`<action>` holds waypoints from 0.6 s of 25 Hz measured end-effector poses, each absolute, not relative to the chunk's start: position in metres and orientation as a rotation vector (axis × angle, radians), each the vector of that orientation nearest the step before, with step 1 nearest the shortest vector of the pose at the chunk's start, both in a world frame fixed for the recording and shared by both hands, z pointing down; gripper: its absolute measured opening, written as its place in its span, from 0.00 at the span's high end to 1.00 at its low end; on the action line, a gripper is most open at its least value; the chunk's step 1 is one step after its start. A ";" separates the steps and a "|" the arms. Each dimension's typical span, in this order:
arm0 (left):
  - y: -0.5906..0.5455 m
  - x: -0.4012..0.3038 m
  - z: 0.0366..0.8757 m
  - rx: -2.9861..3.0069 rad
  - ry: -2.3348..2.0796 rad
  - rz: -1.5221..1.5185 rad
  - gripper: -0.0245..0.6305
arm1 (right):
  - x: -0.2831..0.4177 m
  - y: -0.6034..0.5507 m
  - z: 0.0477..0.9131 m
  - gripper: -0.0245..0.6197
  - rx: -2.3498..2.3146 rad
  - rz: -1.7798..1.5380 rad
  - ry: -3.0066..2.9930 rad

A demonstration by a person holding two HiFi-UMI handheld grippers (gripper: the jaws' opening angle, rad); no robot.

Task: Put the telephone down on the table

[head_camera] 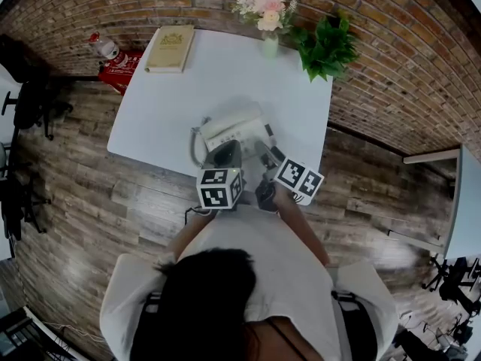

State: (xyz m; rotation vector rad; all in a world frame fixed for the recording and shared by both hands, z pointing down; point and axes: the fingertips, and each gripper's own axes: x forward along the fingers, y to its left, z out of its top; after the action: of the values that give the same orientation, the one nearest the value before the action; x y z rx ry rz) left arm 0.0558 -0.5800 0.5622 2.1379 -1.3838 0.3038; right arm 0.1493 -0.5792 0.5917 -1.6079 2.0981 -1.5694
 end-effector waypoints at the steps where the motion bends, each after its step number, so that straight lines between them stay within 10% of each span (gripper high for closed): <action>1: -0.580 0.057 0.560 2.144 -1.379 0.300 0.93 | 0.149 -0.580 0.588 0.46 -1.623 -1.534 2.123; 15: -0.576 0.061 0.530 2.219 -1.369 0.215 0.93 | 0.136 -0.579 0.537 0.79 -1.853 -0.962 2.480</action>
State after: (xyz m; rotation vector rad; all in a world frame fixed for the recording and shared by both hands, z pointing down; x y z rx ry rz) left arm 0.0607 -0.5763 0.5300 2.2192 -1.3693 0.2146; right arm 0.1363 -0.5788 0.5365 -1.8527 2.4797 -0.9615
